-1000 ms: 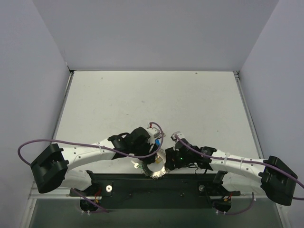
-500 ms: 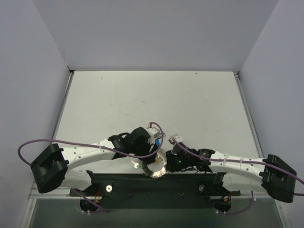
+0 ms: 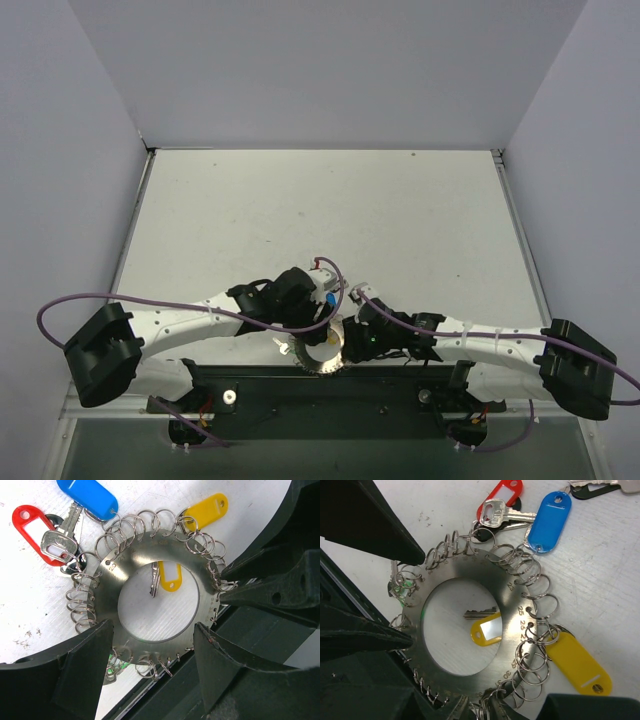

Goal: Put the keys on the keyring

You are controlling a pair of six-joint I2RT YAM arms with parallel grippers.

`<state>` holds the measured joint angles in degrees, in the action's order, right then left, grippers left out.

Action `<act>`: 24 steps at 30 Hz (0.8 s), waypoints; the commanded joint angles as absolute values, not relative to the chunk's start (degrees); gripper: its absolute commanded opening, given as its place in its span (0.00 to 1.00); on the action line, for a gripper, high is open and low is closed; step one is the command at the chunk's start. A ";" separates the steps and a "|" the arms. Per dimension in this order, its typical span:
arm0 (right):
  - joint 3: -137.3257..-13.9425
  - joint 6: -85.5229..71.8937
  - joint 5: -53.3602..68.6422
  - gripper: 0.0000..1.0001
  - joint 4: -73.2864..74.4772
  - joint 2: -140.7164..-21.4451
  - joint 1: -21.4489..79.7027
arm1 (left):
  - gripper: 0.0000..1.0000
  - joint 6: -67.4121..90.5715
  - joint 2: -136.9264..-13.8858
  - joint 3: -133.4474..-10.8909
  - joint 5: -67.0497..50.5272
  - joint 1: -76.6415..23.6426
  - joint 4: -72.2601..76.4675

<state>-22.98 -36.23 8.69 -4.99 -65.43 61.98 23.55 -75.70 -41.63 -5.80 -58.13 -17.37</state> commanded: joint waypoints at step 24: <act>-21.80 -36.30 8.00 0.00 -3.34 -64.34 62.75 | 0.75 23.73 -72.07 -42.10 -4.39 -57.30 -17.14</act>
<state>-22.04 -35.97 10.02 -4.95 -65.41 62.35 23.55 -73.97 -41.60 -4.99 -57.69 -17.50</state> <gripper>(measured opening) 0.081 0.746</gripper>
